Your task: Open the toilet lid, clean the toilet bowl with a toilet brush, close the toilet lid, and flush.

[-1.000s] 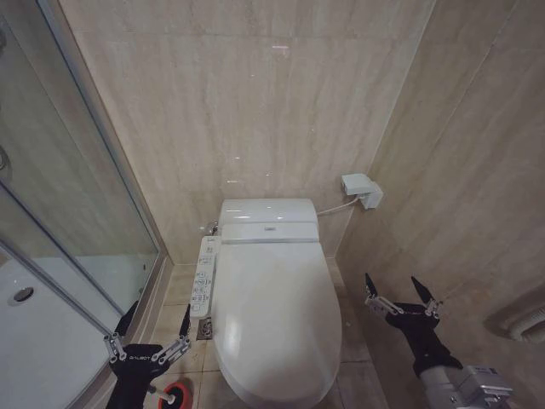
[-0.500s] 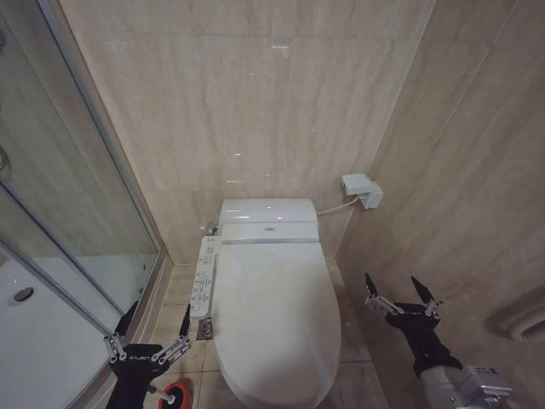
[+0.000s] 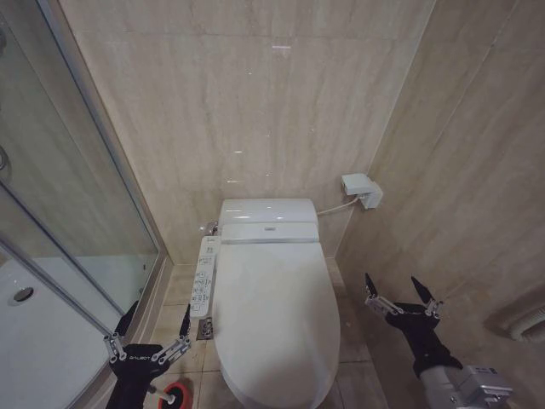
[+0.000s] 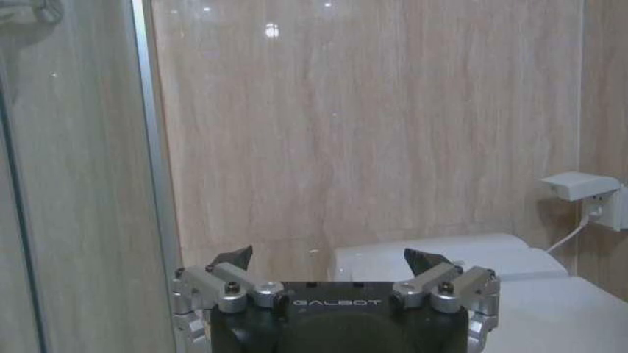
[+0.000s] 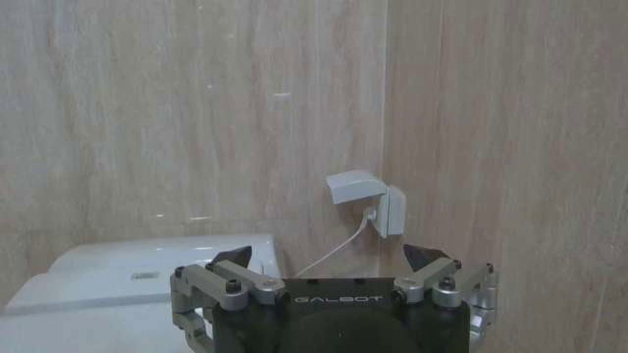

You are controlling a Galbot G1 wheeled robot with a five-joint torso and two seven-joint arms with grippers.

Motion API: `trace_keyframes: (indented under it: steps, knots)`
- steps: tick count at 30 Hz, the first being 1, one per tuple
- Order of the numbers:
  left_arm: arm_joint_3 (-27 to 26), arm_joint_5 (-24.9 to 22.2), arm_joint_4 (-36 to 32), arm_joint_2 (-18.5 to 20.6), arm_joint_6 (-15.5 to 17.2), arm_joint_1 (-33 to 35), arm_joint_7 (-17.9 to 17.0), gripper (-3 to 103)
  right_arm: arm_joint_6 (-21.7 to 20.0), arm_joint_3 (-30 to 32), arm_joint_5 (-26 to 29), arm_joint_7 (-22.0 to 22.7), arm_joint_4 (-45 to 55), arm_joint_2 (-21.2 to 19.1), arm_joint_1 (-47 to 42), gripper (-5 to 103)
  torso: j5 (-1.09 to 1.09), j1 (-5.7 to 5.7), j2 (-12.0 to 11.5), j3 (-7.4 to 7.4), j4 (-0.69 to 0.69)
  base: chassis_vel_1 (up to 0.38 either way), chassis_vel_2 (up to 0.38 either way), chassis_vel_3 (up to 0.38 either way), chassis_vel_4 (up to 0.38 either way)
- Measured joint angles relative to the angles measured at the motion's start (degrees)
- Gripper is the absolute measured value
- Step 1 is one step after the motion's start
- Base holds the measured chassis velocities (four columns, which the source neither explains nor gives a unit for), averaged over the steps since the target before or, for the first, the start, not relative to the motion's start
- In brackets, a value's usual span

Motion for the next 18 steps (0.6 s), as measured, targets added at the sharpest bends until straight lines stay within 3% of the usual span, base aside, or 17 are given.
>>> trace_keyframes:
  steps: [18]
  knots:
    - [0.0, 0.0, 0.0, 0.0, 0.0, 0.0, 0.0, 100, 0.0, 0.0, 0.0, 0.0, 0.0, 0.0, 0.0, 100, 0.0, 0.0, 0.0, 0.0, 0.0, 0.0, 0.0, 0.0, 0.0]
